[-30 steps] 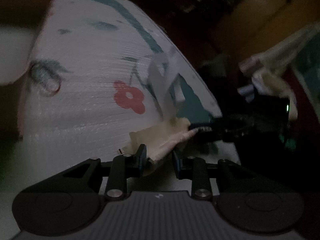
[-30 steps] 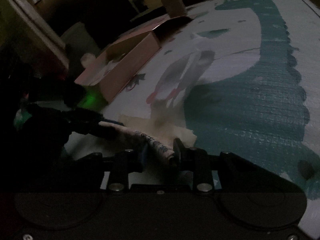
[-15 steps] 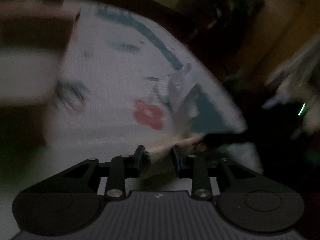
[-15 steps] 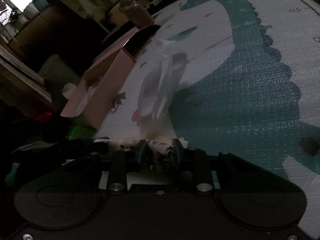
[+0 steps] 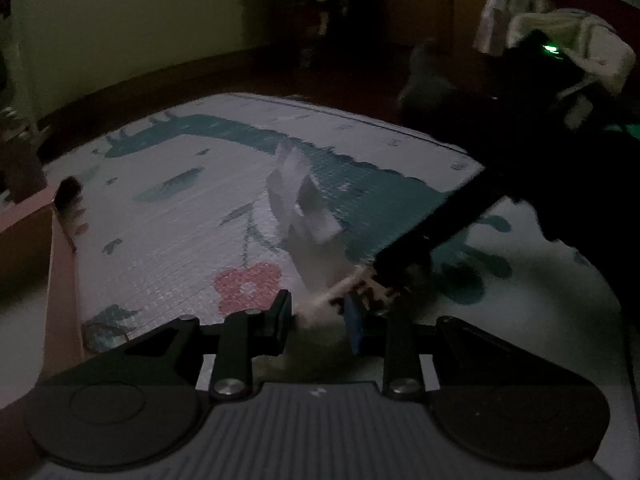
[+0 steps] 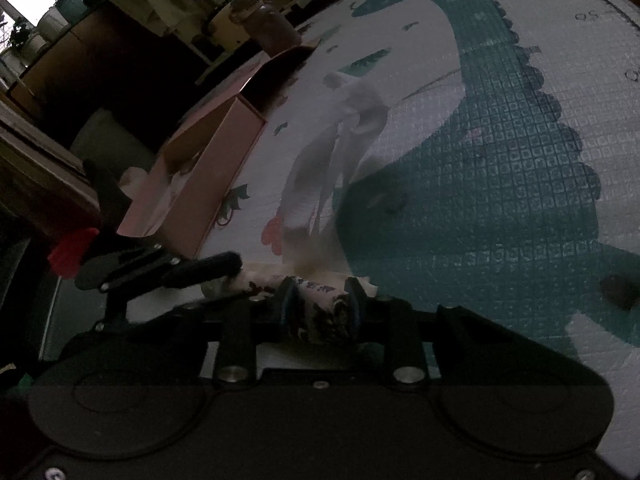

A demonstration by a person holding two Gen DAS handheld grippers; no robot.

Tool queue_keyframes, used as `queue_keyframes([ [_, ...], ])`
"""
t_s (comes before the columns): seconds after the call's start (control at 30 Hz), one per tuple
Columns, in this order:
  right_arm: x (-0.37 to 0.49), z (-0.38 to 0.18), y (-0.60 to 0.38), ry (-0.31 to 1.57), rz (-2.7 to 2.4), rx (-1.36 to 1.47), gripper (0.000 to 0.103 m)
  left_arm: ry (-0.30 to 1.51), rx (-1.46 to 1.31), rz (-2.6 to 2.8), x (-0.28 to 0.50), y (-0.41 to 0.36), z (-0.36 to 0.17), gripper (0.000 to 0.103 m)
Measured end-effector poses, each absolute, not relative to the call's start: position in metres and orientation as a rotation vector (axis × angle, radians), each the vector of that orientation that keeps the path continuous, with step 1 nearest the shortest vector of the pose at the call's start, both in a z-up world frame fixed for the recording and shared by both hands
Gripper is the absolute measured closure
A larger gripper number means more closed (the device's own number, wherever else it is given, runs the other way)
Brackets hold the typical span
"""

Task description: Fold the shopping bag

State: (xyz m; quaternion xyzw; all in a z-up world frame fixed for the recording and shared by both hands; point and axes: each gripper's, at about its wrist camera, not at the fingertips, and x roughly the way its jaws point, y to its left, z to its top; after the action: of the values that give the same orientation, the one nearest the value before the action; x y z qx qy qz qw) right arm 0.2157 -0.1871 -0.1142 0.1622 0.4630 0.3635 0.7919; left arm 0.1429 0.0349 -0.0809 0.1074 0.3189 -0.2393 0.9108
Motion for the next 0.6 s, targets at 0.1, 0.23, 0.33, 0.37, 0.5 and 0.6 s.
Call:
queue_keyframes([
  [0.1,0.202,-0.1,-0.184,0.916,0.754,0.198,0.076,0.652,0.219,-0.491,0.143,0.033,-0.086,0.075],
  [0.23,0.178,-0.074,-0.175,0.732,0.781,-0.035,0.076,0.666,0.175,-0.485,0.149,0.038,-0.092,0.075],
  [0.33,0.169,-0.076,-0.158,0.671,0.812,-0.174,0.078,0.679,0.124,-0.483,0.155,0.042,-0.095,0.075],
  [0.37,0.168,-0.079,-0.151,0.662,0.824,-0.214,0.078,0.68,0.111,-0.485,0.156,0.044,-0.096,0.075],
  [0.5,0.173,-0.099,-0.136,0.688,0.839,-0.24,0.078,0.682,0.088,-0.492,0.158,0.048,-0.099,0.074],
  [0.6,0.179,-0.101,-0.14,0.707,0.835,-0.196,0.079,0.683,0.083,-0.487,0.155,0.049,-0.097,0.074],
])
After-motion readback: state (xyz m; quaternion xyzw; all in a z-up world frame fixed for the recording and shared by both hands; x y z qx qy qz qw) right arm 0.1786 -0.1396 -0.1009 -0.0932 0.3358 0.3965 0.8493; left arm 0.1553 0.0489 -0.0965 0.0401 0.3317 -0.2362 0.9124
